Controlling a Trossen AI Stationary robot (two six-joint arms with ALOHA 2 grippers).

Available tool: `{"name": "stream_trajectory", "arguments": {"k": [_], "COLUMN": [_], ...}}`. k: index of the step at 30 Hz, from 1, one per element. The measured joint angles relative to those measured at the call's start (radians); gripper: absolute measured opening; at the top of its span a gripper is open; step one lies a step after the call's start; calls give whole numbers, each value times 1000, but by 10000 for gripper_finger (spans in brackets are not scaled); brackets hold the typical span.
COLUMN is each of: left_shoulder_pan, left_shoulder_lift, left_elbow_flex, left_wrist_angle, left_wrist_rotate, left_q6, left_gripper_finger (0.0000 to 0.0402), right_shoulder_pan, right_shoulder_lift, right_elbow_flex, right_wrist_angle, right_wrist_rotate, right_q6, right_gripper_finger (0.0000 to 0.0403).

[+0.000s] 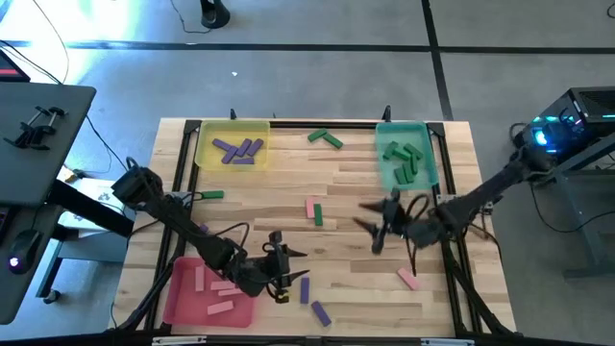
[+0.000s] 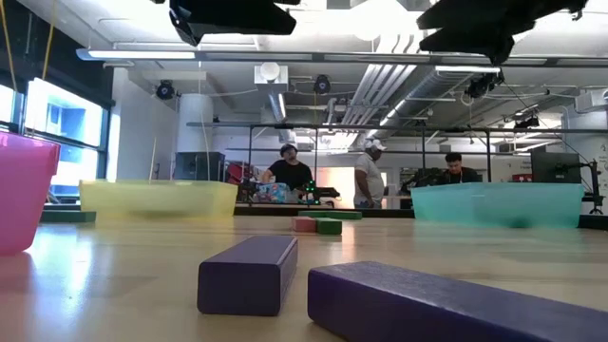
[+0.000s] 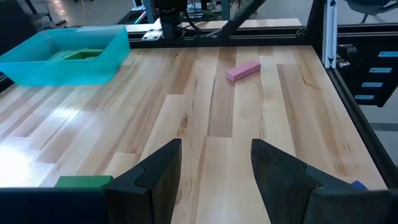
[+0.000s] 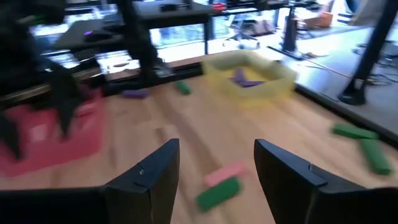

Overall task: Sort blocks
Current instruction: Put the purple wooden block into the yellow bin

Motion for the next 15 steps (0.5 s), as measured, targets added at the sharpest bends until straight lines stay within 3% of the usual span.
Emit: {"name": "stream_trajectory", "arguments": {"k": [4,8,11,15], "left_shoulder_pan": [21,37,42,41], "left_shoulder_lift": [0,0,0,0], "left_elbow_flex": [0,0,0,0], "left_wrist_angle": [7,5,-28,-122], "left_wrist_rotate": [28,155,301,485], "left_q6": [-1,38,168,452], "left_gripper_finger": [183,183,183,183], "right_shoulder_pan": [80,129,155,176], "right_shoulder_lift": [142,278,366,451], "right_elbow_flex": [0,0,0,0], "right_wrist_angle": [149,284,353,420], "right_wrist_rotate": [9,38,68,83], "right_q6": [8,38,69,113], "right_gripper_finger": [192,192,192,192]}}
